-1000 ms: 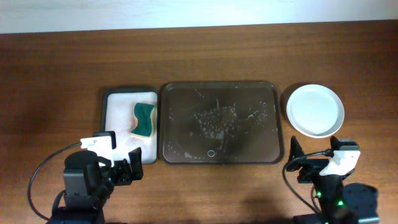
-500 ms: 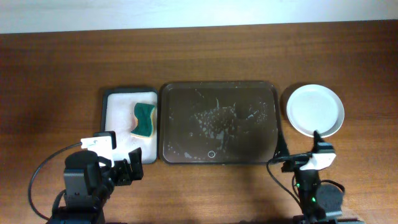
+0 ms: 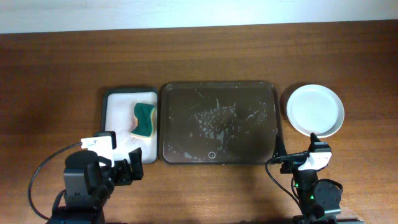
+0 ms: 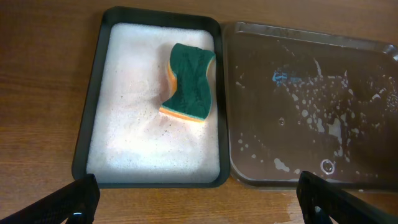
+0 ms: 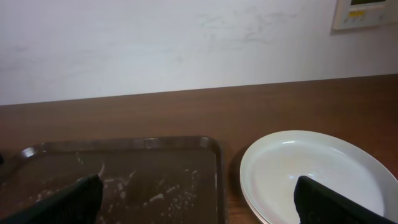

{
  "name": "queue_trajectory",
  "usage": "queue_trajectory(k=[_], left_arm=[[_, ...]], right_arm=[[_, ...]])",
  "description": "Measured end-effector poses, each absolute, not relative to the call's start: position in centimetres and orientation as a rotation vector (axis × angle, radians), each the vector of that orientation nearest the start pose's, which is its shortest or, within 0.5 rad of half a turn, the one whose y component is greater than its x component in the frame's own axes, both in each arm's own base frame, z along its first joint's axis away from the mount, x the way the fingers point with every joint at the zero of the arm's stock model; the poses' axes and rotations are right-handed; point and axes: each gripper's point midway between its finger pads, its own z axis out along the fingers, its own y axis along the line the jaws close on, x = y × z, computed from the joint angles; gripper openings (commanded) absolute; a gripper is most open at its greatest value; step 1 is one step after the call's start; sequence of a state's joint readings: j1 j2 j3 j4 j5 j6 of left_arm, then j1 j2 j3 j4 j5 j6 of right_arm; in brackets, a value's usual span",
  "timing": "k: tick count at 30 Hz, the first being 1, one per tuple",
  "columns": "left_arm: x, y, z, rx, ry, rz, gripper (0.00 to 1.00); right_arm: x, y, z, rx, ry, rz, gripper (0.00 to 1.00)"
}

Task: Clean dirty plates on tray and stack at the side

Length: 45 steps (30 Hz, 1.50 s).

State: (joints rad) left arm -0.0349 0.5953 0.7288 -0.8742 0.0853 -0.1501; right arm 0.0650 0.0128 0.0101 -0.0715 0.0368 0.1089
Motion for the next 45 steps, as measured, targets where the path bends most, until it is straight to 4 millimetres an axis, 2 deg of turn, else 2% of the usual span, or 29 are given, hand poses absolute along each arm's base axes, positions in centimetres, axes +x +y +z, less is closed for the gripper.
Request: queue_trajectory(k=[9, 12, 17, 19, 21, 25, 26, 29, 45], left_arm=[[21.6, -2.2, 18.9, -0.089, 2.310, -0.193, 0.99], [21.3, -1.9, 19.4, -0.093, 2.252, -0.176, 1.00], [23.1, -1.8, 17.2, -0.077, 2.005, -0.179, 0.99], [23.7, -1.9, 17.1, -0.063, 1.873, -0.187, 0.99], [24.2, -1.9, 18.0, -0.052, 1.734, -0.191, 0.99], [24.3, -1.8, 21.2, 0.004, 1.458, -0.148, 0.99], [24.4, -1.9, 20.6, 0.034, 1.471, -0.114, 0.99], [24.5, -1.9, 16.2, 0.083, 1.633, -0.073, 0.99], [24.5, -2.0, 16.0, 0.100, 1.638, -0.058, 1.00]], right_arm=[[24.6, 1.0, 15.8, 0.064, 1.645, 0.102, 0.99], [24.6, 1.0, 15.8, 0.064, 1.644, 0.102, 0.99], [24.6, 1.0, 15.8, 0.063, 1.644, 0.102, 0.99], [24.6, 1.0, 15.8, 0.064, 1.644, 0.103, 0.99], [24.6, 1.0, 15.9, 0.064, 1.642, 0.102, 0.99], [24.6, 1.0, 15.8, 0.064, 1.643, 0.102, 0.99], [24.6, 1.0, 15.8, 0.065, 1.643, 0.102, 0.99], [24.6, 1.0, 15.8, 0.064, 1.643, 0.102, 0.99], [24.6, 1.0, 15.8, 0.064, 1.643, 0.102, 0.99]])
